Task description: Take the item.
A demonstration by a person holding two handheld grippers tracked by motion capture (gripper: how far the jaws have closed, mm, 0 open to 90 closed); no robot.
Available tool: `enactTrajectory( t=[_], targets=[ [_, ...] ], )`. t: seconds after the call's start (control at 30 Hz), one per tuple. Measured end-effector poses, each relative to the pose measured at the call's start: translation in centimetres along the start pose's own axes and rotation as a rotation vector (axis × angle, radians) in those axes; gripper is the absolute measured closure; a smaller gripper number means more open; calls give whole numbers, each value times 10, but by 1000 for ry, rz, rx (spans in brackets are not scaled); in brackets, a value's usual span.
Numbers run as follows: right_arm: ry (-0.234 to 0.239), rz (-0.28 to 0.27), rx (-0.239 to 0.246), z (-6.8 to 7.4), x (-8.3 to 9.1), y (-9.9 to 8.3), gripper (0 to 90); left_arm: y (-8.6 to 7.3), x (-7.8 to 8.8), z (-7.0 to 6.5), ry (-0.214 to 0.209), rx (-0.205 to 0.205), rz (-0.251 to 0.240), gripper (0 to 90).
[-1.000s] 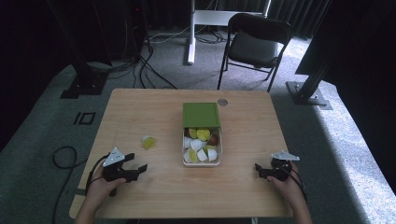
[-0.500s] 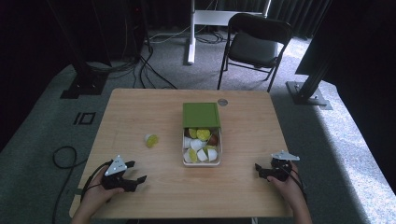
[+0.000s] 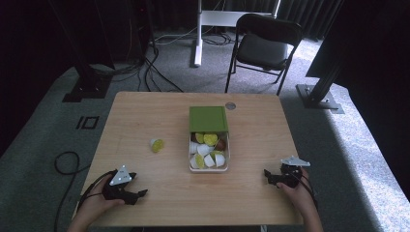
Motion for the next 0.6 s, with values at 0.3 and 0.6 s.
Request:
enactTrajectory(
  t=[0.3, 0.6],
  targets=[
    [0, 0, 0, 0, 0, 0, 126, 0, 0, 0, -9, -14, 3, 165],
    [0, 0, 0, 0, 0, 0, 126, 0, 0, 0, -9, -13, 3, 163]
  ],
)
Point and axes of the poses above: each handheld gripper's, and its own axes: x roughly backward along the jaws, y roughly out of its top, z roughly to its left, the point moved 5 cm from there along -x, roughly forward along the jaws, and after that the axes turned 7 degrees about y, right-handed, at the moved point
